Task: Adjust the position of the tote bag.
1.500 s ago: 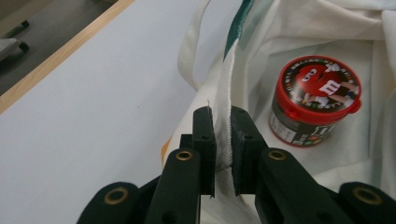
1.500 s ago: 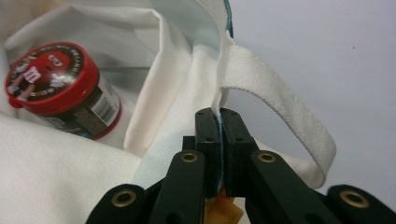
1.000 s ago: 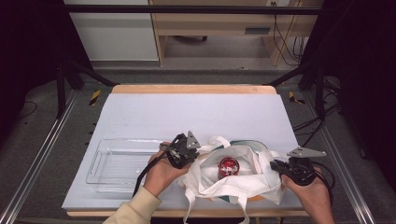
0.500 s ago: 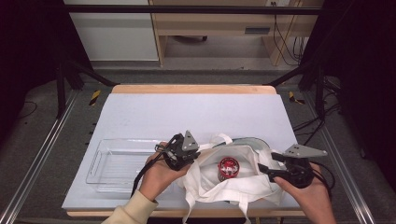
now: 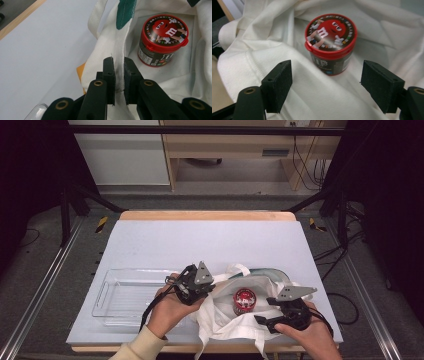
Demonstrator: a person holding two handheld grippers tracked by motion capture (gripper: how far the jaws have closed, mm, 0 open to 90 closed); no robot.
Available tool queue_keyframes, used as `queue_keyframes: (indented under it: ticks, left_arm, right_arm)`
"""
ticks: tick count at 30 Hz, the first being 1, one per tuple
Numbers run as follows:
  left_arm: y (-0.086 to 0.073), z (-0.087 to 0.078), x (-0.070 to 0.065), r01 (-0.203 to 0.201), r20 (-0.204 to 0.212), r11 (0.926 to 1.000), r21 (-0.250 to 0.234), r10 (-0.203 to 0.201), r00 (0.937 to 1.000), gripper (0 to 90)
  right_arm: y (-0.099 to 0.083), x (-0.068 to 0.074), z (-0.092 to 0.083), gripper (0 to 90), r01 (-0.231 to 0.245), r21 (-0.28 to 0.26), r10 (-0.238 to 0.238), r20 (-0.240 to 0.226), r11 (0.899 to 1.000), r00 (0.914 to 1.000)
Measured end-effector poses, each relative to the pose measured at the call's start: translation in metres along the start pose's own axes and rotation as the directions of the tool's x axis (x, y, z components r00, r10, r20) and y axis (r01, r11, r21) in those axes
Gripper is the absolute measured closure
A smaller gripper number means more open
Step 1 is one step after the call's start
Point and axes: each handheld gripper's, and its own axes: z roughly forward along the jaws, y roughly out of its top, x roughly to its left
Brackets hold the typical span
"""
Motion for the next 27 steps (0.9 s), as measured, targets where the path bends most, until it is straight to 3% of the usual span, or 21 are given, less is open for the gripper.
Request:
queue_keyframes:
  ticks: [7,18,23,27]
  left_arm:
    - [0.004,-0.003,0.000,-0.007,-0.002,0.9999,-0.008,0.007,1.0000,81.6]
    - [-0.001,0.007,0.008,0.027,0.012,0.9996,0.011,-0.027,0.9996,80.8]
    - [0.006,0.004,0.010,0.025,0.021,0.9994,-0.022,-0.025,0.9995,71.7]
    - [0.020,0.005,0.007,-0.015,0.023,0.9993,-0.035,0.016,0.9996,62.7]
  right_arm:
    - [-0.011,0.003,0.013,29.0,0.019,0.032,-0.017,-0.042,0.999,0.9990]
    - [-0.020,0.007,0.018,53.3,0.049,0.051,-0.046,-0.056,0.998,0.9974]
    - [-0.021,0.005,0.019,60.3,0.050,0.053,-0.048,-0.053,0.997,0.9974]
    - [-0.021,0.005,0.018,63.2,0.049,0.052,-0.046,-0.052,0.997,0.9976]
